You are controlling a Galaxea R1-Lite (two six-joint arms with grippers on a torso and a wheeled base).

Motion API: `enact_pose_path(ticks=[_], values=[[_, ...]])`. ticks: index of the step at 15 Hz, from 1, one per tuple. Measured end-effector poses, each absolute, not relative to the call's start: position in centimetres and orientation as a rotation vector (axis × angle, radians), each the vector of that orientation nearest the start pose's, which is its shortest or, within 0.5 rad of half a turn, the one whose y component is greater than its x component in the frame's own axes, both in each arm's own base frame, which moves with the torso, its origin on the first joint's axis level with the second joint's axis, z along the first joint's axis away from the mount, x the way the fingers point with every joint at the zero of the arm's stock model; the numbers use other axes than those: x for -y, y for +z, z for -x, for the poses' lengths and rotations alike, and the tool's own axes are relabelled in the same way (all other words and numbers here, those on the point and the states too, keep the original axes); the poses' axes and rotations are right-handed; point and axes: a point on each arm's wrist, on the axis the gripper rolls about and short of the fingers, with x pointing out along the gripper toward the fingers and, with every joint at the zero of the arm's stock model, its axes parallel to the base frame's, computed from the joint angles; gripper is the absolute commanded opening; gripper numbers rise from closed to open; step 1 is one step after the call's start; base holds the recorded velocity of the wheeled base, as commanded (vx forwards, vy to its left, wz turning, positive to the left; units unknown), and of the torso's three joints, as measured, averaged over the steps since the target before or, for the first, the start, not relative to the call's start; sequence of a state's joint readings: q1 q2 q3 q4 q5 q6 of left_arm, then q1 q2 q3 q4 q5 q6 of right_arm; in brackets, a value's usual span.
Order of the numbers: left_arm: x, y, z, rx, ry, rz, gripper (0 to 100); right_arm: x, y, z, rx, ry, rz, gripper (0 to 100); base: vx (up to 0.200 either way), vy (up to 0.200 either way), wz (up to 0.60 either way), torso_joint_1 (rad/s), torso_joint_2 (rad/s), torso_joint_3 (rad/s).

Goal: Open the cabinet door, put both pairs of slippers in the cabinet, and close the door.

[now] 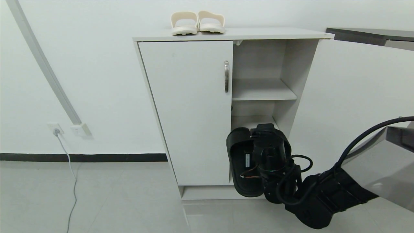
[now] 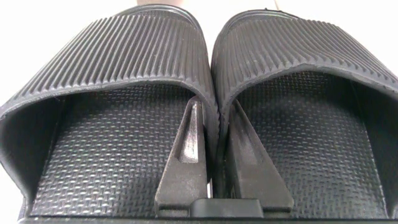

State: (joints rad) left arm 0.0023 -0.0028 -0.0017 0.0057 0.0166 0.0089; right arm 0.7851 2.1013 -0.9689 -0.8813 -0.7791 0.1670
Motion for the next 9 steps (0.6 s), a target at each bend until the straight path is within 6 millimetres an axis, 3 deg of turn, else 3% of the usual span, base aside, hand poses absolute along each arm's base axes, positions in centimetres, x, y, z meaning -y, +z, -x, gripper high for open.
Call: enact_pose_path(ticks=[8, 9], values=[[0.0, 7.5, 2.3, -0.003, 0.020, -0.009, 0, -26.3, 9.5, -29.1, -0.198, -0.030, 0.031, 0, 0.000, -0.200, 0.00, -0.001, 0.00, 0.001], [0.0, 7.5, 2.3, -0.002, 0.018, -0.008, 0, -26.4, 9.4, -29.1, -0.201, -0.025, 0.032, 0, 0.000, 0.000, 0.00, 0.000, 0.00, 0.000]])
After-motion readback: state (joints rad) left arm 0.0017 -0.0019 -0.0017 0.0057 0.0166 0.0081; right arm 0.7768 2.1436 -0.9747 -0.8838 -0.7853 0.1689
